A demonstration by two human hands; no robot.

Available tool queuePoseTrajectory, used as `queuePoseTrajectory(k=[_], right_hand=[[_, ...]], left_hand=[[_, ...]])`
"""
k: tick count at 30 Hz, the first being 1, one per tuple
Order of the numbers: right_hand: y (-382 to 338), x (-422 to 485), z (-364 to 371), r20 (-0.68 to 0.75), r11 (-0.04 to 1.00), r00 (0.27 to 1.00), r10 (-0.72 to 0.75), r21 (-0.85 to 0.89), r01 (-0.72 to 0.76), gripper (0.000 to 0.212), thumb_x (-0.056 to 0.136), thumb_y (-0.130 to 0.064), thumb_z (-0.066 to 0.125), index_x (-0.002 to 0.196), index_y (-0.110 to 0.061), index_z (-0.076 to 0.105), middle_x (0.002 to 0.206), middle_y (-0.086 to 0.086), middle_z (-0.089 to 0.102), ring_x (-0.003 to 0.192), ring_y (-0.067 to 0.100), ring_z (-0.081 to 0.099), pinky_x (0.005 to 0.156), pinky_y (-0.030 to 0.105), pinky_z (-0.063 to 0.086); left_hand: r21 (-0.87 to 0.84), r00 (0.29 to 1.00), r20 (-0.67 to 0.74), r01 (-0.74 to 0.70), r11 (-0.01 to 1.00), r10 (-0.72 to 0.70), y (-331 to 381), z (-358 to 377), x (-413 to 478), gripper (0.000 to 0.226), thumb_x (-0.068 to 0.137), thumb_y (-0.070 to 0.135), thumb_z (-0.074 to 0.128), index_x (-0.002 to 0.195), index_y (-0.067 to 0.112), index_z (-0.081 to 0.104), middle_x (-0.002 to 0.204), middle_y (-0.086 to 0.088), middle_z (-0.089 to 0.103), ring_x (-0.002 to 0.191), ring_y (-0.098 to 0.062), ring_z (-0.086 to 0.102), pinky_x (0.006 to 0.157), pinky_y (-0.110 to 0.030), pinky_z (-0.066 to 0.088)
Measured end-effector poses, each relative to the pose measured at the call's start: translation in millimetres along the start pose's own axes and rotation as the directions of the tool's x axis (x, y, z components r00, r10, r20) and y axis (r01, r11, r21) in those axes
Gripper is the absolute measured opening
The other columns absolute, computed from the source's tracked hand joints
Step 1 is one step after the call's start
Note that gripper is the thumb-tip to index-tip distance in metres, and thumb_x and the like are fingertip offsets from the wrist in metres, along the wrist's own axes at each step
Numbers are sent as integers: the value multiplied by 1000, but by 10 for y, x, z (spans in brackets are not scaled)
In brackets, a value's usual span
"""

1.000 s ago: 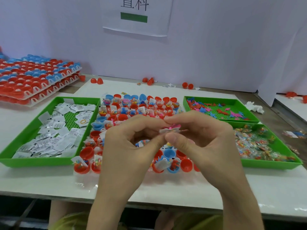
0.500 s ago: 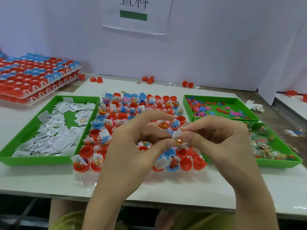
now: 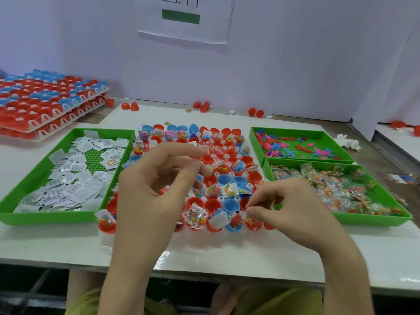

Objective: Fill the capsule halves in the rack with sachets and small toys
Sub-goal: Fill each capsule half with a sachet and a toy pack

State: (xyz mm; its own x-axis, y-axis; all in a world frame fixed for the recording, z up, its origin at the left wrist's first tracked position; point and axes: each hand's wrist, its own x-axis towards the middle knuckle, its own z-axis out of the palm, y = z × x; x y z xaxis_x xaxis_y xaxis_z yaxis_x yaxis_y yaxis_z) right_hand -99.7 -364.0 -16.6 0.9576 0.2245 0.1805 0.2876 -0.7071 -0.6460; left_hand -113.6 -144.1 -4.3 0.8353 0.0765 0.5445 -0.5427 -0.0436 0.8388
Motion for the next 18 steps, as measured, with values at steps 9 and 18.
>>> queuePoseTrajectory(k=[9,18], right_hand=[[29,31,38,13,998,998,61,13,-61,17,76,-20,84,66,-32,76,72,-18,68,71,5,61,66,16,46],[23,44,41,68,999,997,36,8,-36,20,75,-13,83,69,-29,73,71,-14,70,68,7,61,65,15,47]], left_hand=[[15,1000,-4,-10,1000,10,-3,-19,0,19,89,9,62,95,24,72,78,2,74,68,-19,71,66,-20,55],[60,999,-35,-12,998,15,-26,-62,3,19,89,7,61,94,21,72,78,0,73,70,-18,70,67,-21,55]])
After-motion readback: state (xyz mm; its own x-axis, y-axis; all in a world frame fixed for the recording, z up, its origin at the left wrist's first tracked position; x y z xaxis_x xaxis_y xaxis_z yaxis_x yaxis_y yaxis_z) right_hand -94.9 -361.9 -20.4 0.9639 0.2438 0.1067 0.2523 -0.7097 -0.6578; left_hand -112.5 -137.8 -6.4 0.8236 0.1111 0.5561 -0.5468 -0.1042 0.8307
